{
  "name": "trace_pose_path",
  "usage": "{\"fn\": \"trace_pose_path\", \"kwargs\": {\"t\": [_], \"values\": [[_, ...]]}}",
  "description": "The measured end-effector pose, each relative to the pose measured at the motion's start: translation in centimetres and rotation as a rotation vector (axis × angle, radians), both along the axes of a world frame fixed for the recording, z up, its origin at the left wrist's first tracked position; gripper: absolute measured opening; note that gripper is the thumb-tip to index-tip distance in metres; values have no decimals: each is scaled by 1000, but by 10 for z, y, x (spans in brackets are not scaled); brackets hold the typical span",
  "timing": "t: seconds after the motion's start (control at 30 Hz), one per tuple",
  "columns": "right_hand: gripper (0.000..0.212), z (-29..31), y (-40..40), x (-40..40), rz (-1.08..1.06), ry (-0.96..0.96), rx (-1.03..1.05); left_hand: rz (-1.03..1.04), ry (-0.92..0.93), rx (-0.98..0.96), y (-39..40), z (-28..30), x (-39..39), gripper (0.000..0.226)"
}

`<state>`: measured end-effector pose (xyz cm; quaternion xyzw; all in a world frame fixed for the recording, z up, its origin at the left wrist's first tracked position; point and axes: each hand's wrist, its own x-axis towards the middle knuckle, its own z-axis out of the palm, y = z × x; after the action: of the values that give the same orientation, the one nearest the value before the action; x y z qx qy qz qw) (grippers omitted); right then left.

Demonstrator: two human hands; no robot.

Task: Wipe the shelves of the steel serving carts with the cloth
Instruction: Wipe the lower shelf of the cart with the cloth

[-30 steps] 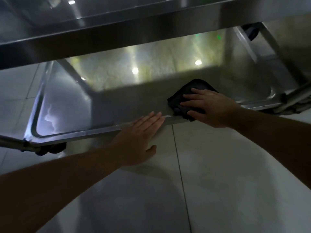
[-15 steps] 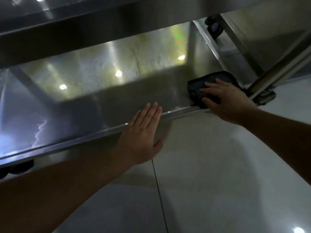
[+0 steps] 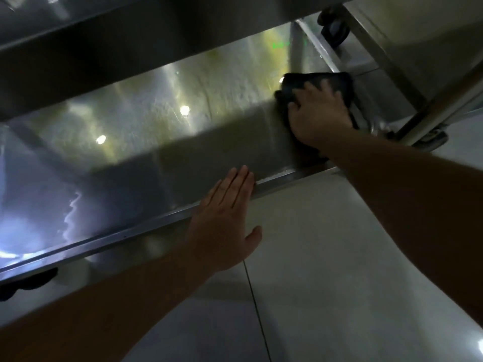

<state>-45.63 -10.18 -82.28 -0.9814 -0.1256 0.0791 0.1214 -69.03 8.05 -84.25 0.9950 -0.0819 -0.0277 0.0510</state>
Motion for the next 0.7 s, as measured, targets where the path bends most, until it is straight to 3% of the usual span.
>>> {"fn": "trace_pose_path", "kwargs": {"t": [0.13, 0.2, 0.27, 0.4, 0.47, 0.53, 0.7], "values": [[53, -2, 26, -52, 505, -6, 21, 4, -3, 29, 1, 2, -1, 98], [59, -3, 6, -71, 638, 9, 39, 2, -20, 18, 0, 2, -3, 98], [61, -6, -19, -58, 595, -30, 28, -4, -19, 17, 0, 3, -3, 98], [60, -8, -48, 6, 96, -81, -9, 1, -2, -21, 1, 1, -3, 101], [61, -7, -34, 22, -40, -71, 20, -9, -3, -37, 1, 0, -3, 101], [58, -4, -3, 19, 6, -31, 24, -10, 12, -25, 3, 0, -3, 101], [51, -1, 33, -42, 514, 40, 39, -54, 83, -7, 8, 2, -1, 105]]}}
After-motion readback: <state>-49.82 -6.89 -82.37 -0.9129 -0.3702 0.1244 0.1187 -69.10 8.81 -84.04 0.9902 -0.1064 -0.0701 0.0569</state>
